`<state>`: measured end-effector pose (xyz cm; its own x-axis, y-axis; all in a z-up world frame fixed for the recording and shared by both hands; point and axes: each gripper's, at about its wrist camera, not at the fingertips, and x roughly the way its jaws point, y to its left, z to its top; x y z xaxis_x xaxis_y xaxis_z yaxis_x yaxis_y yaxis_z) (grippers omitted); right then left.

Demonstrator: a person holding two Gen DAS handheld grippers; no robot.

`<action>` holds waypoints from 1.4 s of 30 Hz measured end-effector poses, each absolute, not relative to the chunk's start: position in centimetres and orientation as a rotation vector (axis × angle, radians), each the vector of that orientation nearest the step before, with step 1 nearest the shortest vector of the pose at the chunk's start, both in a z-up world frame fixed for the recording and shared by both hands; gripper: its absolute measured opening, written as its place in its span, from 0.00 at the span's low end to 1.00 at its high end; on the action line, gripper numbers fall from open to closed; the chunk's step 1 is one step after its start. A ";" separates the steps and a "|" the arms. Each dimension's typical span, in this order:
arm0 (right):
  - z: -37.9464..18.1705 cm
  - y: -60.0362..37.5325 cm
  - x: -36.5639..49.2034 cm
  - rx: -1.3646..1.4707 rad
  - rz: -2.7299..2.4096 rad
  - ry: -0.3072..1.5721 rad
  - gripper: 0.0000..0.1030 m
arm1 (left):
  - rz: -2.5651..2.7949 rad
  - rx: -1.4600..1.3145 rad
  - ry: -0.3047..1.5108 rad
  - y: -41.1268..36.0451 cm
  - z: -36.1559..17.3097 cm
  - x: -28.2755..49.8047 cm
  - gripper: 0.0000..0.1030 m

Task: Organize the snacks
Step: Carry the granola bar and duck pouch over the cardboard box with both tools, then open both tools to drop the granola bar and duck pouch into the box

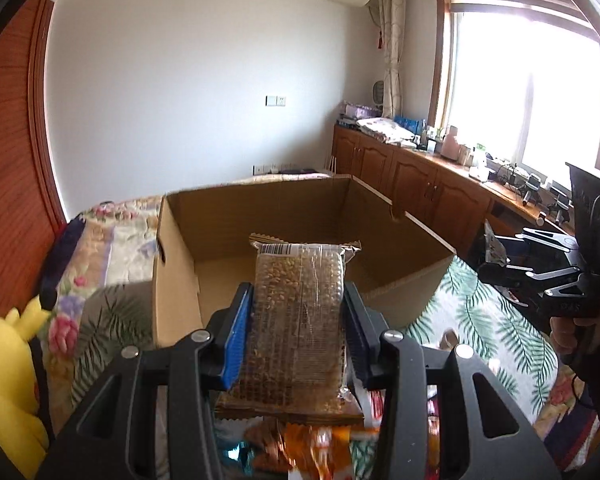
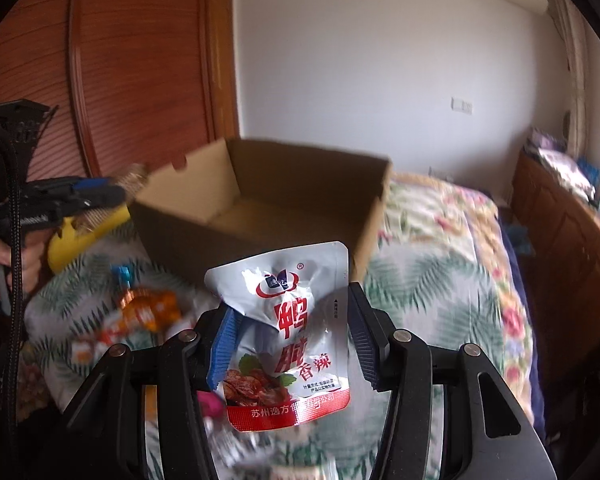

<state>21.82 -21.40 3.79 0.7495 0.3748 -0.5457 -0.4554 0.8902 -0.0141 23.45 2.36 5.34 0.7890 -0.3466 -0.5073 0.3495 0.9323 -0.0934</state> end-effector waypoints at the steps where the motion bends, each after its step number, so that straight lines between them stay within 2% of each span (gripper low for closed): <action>1: 4.3 -20.9 22.4 -0.150 0.466 0.550 0.50 | -0.374 0.007 0.542 2.3 5.5 24.0 0.41; 11: 6.3 -16.4 27.8 -0.153 0.529 0.492 0.51 | -0.352 0.004 0.545 2.0 5.3 29.3 0.41; 34: 1.1 -14.3 33.7 -0.150 0.498 0.604 0.51 | -0.331 0.022 0.618 0.0 1.5 33.3 0.42; 38: 0.9 -14.5 34.0 -0.150 0.492 0.617 0.53 | -0.317 0.016 0.617 0.0 1.4 33.3 0.52; 42: 0.8 -14.6 33.7 -0.145 0.490 0.619 0.56 | -0.319 -0.005 0.601 0.4 1.6 33.0 0.56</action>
<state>33.69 -14.64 0.77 0.7047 0.3966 -0.5884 -0.4816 0.8763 0.0138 33.03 0.44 1.63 0.7775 -0.2963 -0.5548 0.2936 0.9510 -0.0965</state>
